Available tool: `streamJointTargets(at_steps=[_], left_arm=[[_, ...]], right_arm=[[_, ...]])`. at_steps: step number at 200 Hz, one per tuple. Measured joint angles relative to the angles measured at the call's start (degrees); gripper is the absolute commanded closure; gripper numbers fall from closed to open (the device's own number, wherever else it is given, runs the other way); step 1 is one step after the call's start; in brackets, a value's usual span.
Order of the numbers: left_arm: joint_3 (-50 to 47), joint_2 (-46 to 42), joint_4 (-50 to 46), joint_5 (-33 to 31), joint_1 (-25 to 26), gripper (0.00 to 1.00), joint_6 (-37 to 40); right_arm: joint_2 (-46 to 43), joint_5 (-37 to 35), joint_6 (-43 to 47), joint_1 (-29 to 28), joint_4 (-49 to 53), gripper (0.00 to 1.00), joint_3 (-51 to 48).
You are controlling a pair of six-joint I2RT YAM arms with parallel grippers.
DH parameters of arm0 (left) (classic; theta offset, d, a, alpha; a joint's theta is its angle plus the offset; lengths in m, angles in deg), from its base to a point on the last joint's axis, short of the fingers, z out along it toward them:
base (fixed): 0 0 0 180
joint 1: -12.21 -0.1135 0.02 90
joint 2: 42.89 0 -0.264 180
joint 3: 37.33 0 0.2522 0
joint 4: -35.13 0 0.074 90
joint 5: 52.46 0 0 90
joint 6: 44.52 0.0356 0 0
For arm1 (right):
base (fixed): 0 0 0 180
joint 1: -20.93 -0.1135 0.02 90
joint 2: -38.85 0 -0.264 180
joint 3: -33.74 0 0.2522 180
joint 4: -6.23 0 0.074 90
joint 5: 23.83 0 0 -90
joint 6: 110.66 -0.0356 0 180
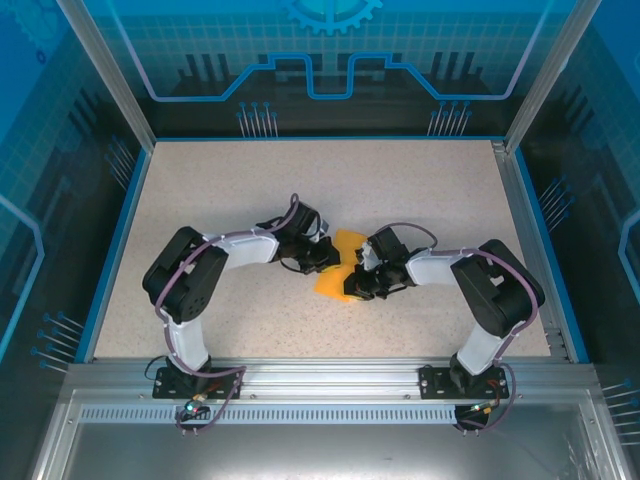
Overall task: Fold a paper plane with a square sheet of paper (pick it up from the middle)
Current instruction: Fold the triangle a second time at the center of the table.
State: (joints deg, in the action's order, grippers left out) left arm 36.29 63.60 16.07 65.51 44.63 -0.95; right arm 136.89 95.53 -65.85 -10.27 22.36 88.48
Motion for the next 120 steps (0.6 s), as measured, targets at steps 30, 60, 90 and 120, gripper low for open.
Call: streamJointTargets(at_steps=[30, 60, 90, 120], left_arm=[[-1.7, 0.3, 0.0, 0.3, 1.8, 0.91, -0.4], [-1.9, 1.7, 1.0, 0.2, 2.8, 0.92, -1.2], [-1.9, 3.5, 1.1, -0.2, 2.7, 0.92, -1.5], [-1.9, 3.5, 1.1, -0.3, 2.6, 0.92, -1.5]], right_arm=[[0.0, 0.0, 0.0, 0.0, -0.3, 0.89, -0.2], [-0.1, 0.0, 0.0, 0.0, -0.5, 0.89, -0.3], [-0.1, 0.1, 0.2, 0.1, -0.8, 0.89, -0.5], [-0.1, 0.0, 0.4, 0.1, -1.0, 0.91, -0.7]])
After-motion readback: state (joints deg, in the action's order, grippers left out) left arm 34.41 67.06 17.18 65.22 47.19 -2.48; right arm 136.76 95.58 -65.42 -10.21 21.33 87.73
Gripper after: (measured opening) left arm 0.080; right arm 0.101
